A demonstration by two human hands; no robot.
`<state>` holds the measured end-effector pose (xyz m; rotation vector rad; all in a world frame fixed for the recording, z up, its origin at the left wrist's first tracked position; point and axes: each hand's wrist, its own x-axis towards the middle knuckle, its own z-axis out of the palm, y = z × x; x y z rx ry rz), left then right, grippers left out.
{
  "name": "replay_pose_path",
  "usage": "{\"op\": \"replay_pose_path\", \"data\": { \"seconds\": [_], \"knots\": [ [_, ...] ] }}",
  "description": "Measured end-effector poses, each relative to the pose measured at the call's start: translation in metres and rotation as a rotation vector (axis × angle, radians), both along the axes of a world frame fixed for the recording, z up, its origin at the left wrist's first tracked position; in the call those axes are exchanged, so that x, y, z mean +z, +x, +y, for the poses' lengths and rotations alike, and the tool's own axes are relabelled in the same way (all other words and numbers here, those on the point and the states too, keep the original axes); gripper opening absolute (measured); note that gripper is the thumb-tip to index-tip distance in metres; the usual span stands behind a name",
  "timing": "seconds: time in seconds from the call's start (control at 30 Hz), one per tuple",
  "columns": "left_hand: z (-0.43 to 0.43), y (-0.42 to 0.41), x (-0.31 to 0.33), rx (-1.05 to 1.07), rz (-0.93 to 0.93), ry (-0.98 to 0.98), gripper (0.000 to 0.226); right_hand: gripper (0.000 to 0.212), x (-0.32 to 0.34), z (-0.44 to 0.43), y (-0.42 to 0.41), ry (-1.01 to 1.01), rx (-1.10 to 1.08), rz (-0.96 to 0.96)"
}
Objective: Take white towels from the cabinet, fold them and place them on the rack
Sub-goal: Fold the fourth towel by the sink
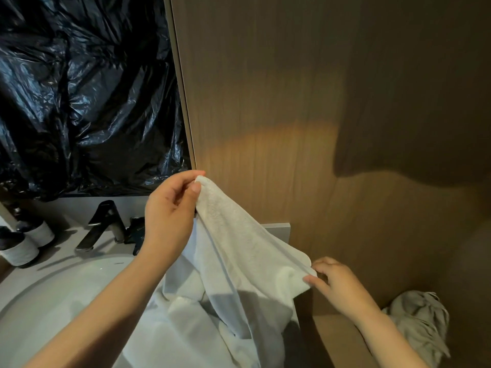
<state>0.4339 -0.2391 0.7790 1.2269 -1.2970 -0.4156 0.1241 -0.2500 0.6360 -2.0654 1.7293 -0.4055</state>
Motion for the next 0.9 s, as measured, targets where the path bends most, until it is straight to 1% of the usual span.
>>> {"op": "replay_pose_path", "data": {
  "seconds": [0.1, 0.2, 0.23, 0.27, 0.3, 0.33, 0.4, 0.43, 0.47, 0.63, 0.67, 0.73, 0.8, 0.9],
  "knots": [
    [-0.008, 0.0, 0.002, 0.038, -0.003, -0.016, 0.022, 0.029, 0.009, 0.005, -0.008, -0.026, 0.014, -0.061],
    [-0.018, 0.003, 0.003, 0.068, -0.029, -0.031, 0.022, 0.021, 0.021, 0.01, -0.006, -0.17, 0.009, -0.319],
    [-0.021, 0.005, 0.002, 0.081, -0.037, -0.029, 0.022, 0.019, 0.025, 0.011, -0.002, -0.204, 0.036, -0.366],
    [-0.025, 0.007, 0.001, 0.097, -0.044, -0.022, 0.022, 0.016, 0.028, 0.012, 0.002, -0.222, 0.082, -0.371],
    [-0.03, 0.009, 0.0, 0.114, -0.046, -0.012, 0.021, 0.011, 0.03, 0.011, 0.005, -0.222, 0.127, -0.321],
    [-0.034, 0.011, -0.002, 0.132, -0.042, -0.002, 0.021, 0.007, 0.032, 0.011, 0.006, -0.207, 0.177, -0.225],
    [-0.042, 0.014, -0.005, 0.156, -0.032, 0.01, 0.02, 0.019, 0.034, 0.009, 0.001, -0.172, 0.234, 0.043],
    [-0.045, 0.015, -0.008, 0.16, -0.037, 0.014, 0.019, 0.022, 0.034, 0.007, -0.005, -0.154, 0.225, 0.134],
    [-0.048, 0.015, -0.01, 0.159, -0.049, 0.02, 0.019, 0.022, 0.035, 0.004, -0.012, -0.139, 0.205, 0.183],
    [-0.057, 0.015, -0.017, 0.168, -0.057, 0.033, 0.02, 0.031, 0.038, -0.002, -0.039, -0.133, 0.015, 0.21],
    [-0.058, 0.015, -0.016, 0.168, -0.065, 0.028, 0.019, 0.03, 0.042, -0.005, -0.041, -0.142, -0.029, 0.212],
    [-0.059, 0.017, -0.011, 0.166, -0.08, 0.0, 0.018, 0.021, 0.053, -0.013, -0.042, -0.204, -0.105, 0.258],
    [-0.059, 0.017, -0.003, 0.172, -0.083, -0.038, 0.019, 0.026, 0.073, -0.023, -0.042, -0.288, -0.202, 0.273],
    [-0.065, 0.018, 0.015, 0.219, -0.081, -0.078, 0.021, 0.025, 0.116, -0.038, -0.043, -0.423, -0.335, 0.176]
  ]
}}
